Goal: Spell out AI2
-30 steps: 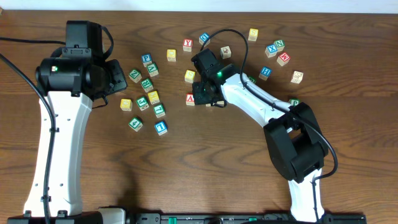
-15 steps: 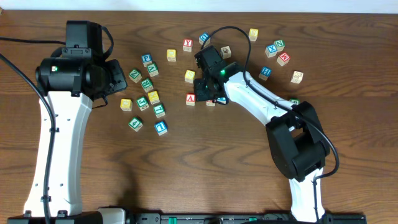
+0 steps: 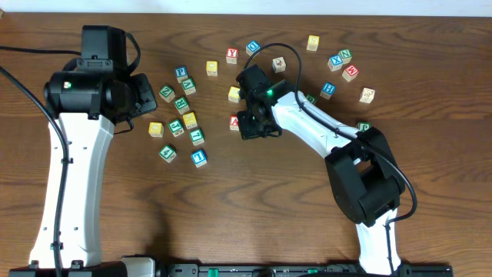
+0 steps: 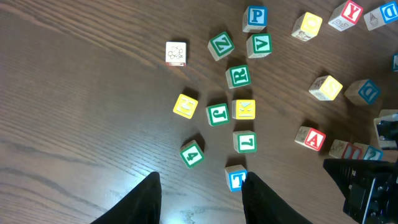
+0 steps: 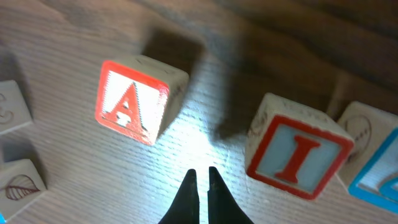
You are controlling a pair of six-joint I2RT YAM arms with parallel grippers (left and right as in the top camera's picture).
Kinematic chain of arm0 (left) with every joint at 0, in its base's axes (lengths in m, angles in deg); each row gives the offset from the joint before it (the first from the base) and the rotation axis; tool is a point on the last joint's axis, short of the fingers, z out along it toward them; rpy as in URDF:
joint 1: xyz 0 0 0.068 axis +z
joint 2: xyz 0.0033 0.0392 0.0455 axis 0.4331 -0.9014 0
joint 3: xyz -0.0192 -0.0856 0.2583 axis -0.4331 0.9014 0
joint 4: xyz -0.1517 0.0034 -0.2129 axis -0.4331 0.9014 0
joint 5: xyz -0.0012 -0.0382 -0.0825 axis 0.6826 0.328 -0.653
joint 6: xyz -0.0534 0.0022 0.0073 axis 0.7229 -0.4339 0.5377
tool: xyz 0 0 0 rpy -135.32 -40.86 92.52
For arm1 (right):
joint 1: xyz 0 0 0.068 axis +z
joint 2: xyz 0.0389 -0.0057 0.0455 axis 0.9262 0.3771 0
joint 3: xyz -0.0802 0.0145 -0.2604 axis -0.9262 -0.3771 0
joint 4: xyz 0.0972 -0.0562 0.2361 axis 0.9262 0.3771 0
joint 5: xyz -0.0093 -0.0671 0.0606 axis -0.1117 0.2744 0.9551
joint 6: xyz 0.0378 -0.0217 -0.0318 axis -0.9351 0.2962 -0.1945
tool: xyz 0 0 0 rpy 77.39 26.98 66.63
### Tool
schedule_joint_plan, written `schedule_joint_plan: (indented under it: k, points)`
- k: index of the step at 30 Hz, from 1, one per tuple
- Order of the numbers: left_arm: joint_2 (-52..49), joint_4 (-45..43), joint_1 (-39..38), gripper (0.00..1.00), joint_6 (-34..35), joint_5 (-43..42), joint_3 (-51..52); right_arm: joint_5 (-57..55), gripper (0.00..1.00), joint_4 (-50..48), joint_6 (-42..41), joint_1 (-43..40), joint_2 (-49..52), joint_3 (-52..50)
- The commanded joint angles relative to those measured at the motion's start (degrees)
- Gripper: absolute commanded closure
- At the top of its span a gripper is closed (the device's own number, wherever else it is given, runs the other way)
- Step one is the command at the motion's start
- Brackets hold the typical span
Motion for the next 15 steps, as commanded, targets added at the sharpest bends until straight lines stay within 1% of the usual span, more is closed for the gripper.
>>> schedule_joint_plan:
  k: [1, 15]
  points:
    - [-0.26, 0.13, 0.28, 0.58, -0.52, 0.72, -0.87, -3.32, 0.98, 0.72, 0.0, 0.26, -1.29, -0.33]
    - [-0.26, 0.13, 0.28, 0.59, -0.52, 0.72, -0.87, -9.44, 0.98, 1.84, -0.63, 0.26, -1.29, -0.39]
